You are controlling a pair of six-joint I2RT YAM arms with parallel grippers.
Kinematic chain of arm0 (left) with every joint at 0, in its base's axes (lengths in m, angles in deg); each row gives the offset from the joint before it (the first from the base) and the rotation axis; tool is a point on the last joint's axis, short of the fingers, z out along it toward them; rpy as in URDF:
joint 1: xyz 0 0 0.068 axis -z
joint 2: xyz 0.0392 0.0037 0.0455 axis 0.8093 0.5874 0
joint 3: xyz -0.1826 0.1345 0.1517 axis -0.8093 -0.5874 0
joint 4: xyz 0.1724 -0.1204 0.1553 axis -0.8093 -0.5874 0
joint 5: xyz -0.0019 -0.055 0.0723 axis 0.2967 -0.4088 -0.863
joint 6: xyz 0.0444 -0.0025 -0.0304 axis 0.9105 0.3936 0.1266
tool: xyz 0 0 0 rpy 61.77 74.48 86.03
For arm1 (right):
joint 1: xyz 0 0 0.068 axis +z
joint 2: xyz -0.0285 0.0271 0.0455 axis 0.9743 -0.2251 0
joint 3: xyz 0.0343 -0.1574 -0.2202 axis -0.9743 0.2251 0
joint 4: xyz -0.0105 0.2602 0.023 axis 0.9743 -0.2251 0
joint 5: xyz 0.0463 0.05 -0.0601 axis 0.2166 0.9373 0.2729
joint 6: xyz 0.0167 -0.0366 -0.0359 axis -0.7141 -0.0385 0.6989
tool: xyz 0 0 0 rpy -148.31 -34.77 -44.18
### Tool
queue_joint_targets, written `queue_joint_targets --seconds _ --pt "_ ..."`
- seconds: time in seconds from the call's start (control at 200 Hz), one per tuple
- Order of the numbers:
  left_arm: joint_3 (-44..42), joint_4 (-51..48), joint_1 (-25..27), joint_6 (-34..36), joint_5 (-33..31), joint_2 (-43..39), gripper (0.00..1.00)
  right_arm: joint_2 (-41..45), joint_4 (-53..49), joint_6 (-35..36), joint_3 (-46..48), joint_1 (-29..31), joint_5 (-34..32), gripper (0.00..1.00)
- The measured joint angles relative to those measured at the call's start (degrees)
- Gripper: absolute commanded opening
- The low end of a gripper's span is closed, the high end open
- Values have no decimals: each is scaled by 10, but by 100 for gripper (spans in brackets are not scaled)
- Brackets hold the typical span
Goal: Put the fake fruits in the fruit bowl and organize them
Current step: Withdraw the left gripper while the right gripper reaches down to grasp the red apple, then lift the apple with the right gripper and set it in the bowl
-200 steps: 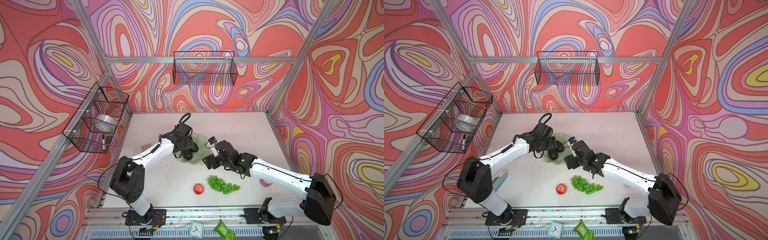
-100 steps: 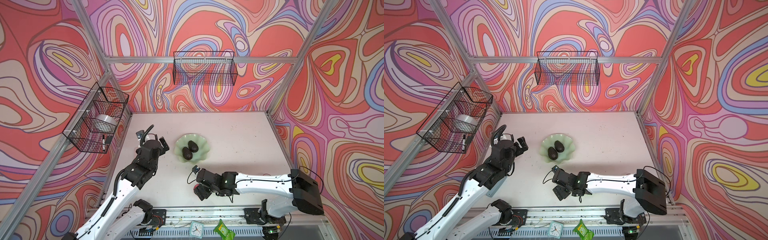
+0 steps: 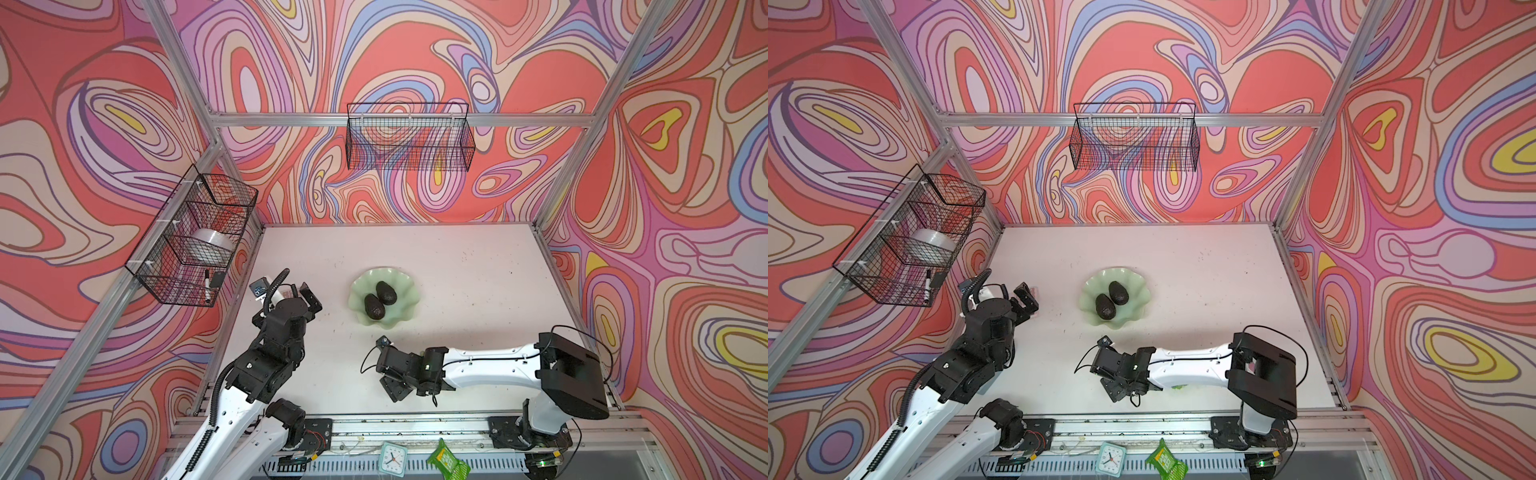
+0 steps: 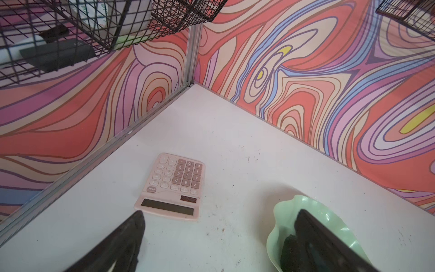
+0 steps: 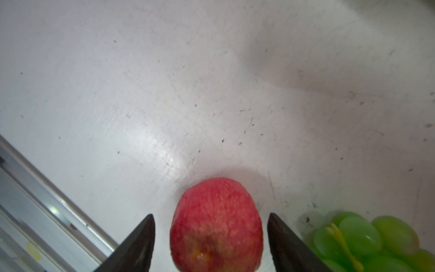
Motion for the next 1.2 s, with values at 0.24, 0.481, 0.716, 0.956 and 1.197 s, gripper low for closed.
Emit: queue_joint_targets --seconds 0.24,0.481,0.716,0.956,1.197 --pt "-6 -18 0 -1 -1 -4 100 -5 -5 -13 -1 0 -14 52" --pt "-16 -31 0 -5 -4 -15 100 84 -66 14 -25 -64 -33 50" --pt "-25 -35 0 -12 -5 -22 100 109 -41 93 -118 -221 -56 50" --pt "-25 -55 -1 -15 -5 -33 100 -50 12 175 -276 -267 -52 50" --pt "-25 -75 -3 -33 -3 -64 100 -195 31 226 -399 -266 -25 50"
